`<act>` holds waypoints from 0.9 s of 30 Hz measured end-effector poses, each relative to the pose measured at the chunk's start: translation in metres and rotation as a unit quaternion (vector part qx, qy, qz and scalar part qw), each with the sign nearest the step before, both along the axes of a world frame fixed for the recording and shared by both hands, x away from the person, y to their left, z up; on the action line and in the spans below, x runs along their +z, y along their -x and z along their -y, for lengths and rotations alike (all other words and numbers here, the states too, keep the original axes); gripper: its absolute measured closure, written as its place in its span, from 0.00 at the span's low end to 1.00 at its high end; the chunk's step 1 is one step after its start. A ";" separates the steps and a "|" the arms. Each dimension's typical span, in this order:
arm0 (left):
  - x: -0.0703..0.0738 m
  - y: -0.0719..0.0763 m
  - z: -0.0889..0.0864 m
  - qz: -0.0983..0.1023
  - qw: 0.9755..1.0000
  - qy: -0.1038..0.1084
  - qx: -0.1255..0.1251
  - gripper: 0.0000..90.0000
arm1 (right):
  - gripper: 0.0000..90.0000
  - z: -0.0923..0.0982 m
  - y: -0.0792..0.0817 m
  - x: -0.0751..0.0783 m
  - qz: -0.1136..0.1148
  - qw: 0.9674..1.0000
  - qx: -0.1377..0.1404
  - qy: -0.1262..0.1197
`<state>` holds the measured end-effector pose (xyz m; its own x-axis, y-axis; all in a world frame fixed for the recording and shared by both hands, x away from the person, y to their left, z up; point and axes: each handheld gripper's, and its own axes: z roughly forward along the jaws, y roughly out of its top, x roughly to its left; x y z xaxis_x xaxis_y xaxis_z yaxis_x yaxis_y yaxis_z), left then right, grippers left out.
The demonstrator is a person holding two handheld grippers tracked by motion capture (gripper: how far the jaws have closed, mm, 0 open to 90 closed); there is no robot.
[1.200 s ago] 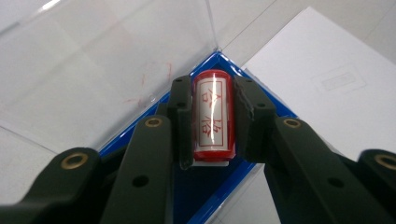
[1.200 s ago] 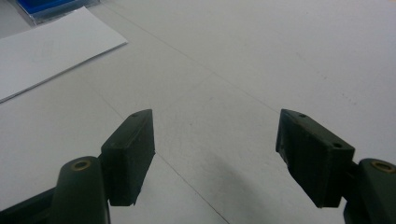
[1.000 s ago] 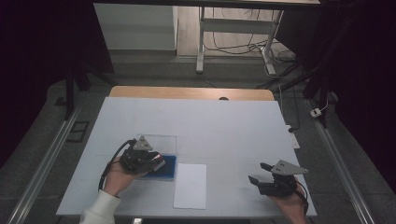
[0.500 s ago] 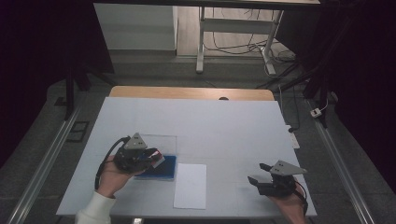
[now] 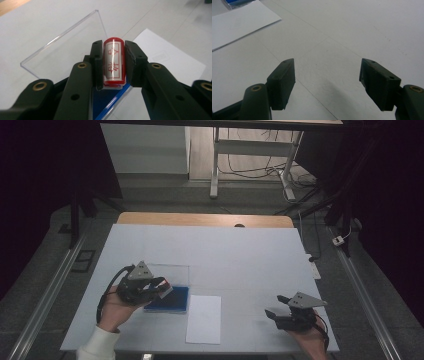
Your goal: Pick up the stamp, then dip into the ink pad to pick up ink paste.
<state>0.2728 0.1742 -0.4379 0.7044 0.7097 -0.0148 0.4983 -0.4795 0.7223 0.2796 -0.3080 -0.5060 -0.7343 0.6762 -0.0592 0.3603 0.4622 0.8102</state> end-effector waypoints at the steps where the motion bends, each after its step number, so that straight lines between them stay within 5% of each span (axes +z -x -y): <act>1: 0.000 0.000 0.000 0.000 1.000 0.000 0.000 0.78 | 0.32 0.000 0.000 0.000 0.000 1.000 0.001 0.000; 14: -0.025 -0.013 0.001 -0.033 0.998 -0.042 0.014 0.78 | 0.32 -0.001 0.000 -0.001 -0.005 1.000 0.004 0.005; 27: -0.040 -0.019 0.008 -0.051 0.997 -0.057 0.007 0.78 | 0.32 -0.001 0.000 -0.002 -0.008 1.000 0.006 0.010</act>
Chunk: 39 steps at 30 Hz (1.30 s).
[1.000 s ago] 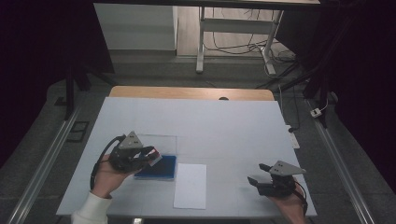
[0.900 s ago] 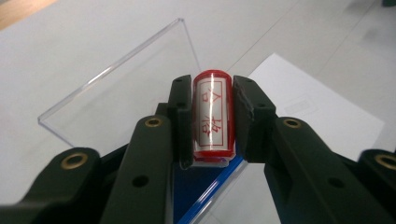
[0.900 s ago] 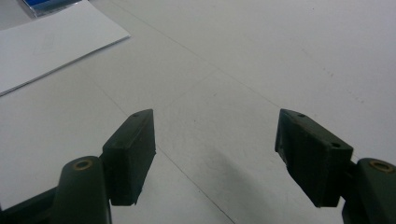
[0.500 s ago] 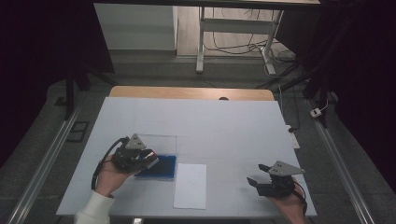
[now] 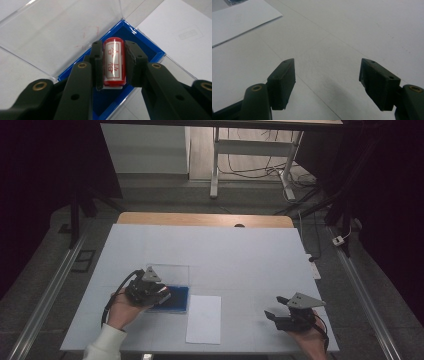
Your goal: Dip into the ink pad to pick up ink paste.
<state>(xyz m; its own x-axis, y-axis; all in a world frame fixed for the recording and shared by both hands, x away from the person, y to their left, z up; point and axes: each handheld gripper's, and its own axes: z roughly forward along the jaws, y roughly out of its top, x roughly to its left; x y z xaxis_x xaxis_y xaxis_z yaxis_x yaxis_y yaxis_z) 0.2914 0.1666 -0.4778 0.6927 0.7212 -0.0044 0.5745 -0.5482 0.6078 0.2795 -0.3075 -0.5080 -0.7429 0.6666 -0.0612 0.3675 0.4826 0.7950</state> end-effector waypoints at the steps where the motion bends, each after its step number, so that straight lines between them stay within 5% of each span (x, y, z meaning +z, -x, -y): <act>1: -0.001 0.000 0.000 -0.001 1.000 -0.001 -0.001 0.78 | 0.32 0.000 0.000 0.000 0.000 1.000 -0.001 0.001; 39: -0.008 -0.003 0.002 -0.013 1.000 -0.007 0.000 0.78 | 0.33 -0.001 0.000 -0.004 -0.008 1.000 0.002 0.008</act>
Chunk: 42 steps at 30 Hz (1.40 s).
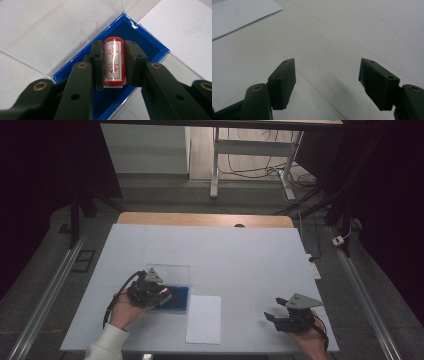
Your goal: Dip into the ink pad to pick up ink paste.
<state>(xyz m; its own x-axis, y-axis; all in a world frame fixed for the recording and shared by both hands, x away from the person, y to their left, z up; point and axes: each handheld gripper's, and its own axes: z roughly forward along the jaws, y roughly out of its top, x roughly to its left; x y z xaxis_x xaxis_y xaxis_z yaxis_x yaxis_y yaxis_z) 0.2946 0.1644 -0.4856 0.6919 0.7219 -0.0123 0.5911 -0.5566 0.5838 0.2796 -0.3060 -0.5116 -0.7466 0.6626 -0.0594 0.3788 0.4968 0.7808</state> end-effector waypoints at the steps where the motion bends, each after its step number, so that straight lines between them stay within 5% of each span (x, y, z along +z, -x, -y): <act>1: 0.000 0.000 0.000 0.001 1.000 -0.001 0.001 0.78 | 0.33 0.000 0.000 0.000 0.000 1.000 0.000 0.000; 14: -0.006 0.000 -0.002 -0.004 1.000 0.012 0.006 0.79 | 0.33 -0.001 0.000 -0.001 -0.003 1.000 0.005 0.007; 42: -0.007 0.001 0.000 0.003 1.000 0.004 0.004 0.79 | 0.33 -0.001 0.000 -0.001 -0.004 1.000 0.008 0.015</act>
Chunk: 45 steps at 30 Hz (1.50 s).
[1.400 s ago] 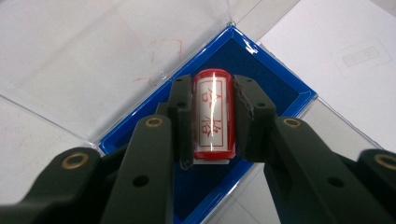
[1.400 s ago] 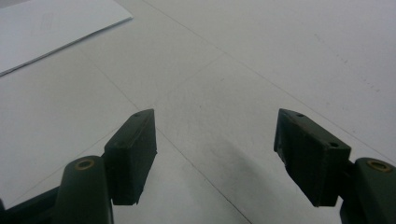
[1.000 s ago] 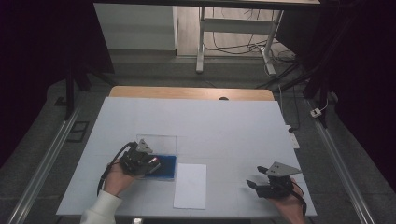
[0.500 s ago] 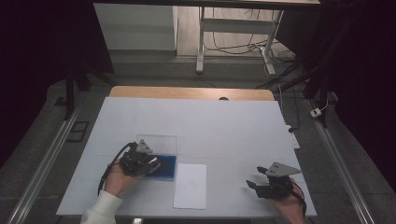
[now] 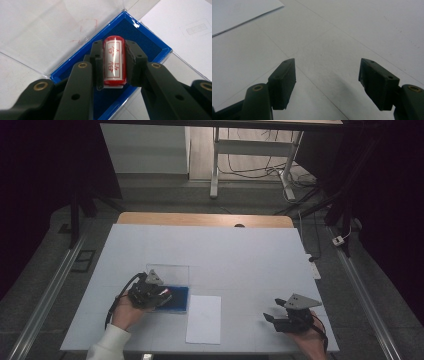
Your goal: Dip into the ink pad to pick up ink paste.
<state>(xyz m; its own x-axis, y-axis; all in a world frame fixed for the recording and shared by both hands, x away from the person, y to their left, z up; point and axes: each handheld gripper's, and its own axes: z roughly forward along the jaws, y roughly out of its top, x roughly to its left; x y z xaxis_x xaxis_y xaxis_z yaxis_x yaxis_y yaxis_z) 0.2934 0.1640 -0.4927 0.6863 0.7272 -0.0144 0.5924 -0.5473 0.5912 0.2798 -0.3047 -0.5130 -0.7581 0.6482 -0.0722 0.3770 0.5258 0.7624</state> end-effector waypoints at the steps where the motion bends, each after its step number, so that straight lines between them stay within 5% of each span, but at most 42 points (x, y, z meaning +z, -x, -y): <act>1: 0.000 0.000 0.000 0.000 1.000 0.000 0.000 0.79 | 0.33 0.000 0.000 0.000 0.000 1.000 0.000 0.000; 12: 0.008 -0.003 -0.010 -0.008 1.000 0.014 0.002 0.78 | 0.33 0.000 0.001 0.002 0.005 1.000 -0.002 -0.010; 16: 0.030 0.005 -0.025 0.027 0.998 0.058 0.023 0.78 | 0.33 0.001 0.002 0.002 0.005 1.000 -0.006 -0.007; 22: 0.042 0.012 -0.019 0.044 0.997 0.059 0.009 0.78 | 0.33 0.001 0.002 0.001 0.005 1.000 -0.002 -0.008; 35: 0.037 0.010 -0.011 0.044 0.998 0.051 0.000 0.78 | 0.34 0.002 0.002 0.001 0.004 1.000 -0.005 -0.003; 45: 0.014 0.001 -0.006 0.027 0.999 0.024 0.003 0.78 | 0.34 0.002 0.002 0.000 0.002 1.000 -0.003 0.000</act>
